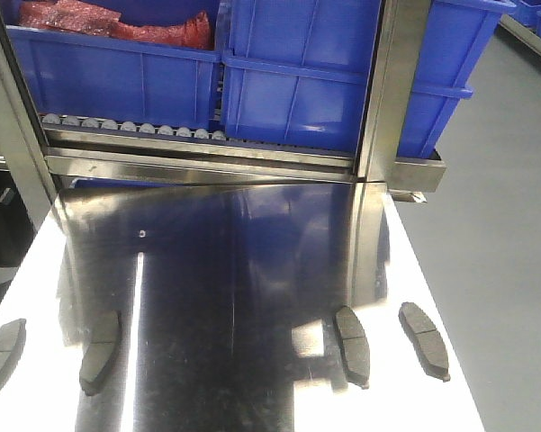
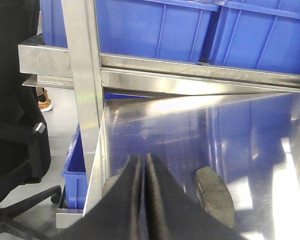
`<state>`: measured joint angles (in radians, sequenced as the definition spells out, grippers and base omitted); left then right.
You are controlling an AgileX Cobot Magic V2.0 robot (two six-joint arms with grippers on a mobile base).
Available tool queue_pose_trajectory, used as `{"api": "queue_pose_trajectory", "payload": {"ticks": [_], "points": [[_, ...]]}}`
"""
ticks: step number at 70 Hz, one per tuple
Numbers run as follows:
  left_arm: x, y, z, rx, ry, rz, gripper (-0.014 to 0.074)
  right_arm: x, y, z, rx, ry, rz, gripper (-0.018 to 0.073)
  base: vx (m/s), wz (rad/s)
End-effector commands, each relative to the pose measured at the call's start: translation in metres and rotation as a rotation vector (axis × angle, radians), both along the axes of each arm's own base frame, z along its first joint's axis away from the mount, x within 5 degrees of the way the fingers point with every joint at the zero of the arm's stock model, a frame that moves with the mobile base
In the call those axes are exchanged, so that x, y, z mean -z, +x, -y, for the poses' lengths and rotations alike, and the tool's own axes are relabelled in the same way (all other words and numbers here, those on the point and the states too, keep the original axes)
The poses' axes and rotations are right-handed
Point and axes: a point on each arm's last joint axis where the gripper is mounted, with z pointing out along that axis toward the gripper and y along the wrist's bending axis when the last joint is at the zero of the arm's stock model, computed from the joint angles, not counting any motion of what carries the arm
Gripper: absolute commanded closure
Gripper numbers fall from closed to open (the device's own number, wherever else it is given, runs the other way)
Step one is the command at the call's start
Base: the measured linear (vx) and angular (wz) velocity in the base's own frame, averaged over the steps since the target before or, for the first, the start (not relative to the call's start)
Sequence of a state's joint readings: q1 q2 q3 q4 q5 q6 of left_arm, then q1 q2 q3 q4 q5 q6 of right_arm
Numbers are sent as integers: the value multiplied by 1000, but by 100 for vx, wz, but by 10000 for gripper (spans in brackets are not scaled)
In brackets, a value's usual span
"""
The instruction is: Move and align brake pads A on conveyor
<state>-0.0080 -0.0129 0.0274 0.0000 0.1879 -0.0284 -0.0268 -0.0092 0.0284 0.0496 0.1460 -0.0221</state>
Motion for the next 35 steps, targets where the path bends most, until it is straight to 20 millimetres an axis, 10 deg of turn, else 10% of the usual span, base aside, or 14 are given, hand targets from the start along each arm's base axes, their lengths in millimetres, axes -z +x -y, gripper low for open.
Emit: {"api": "queue_pose_trajectory", "payload": {"ticks": [1,35], "points": [[2,1,0,6,-2,57,603,-6,0,1,9,-10,82,560,0,0],[2,1,0,6,-2,57,603,-6,0,1,9,-10,82,560,0,0]]}}
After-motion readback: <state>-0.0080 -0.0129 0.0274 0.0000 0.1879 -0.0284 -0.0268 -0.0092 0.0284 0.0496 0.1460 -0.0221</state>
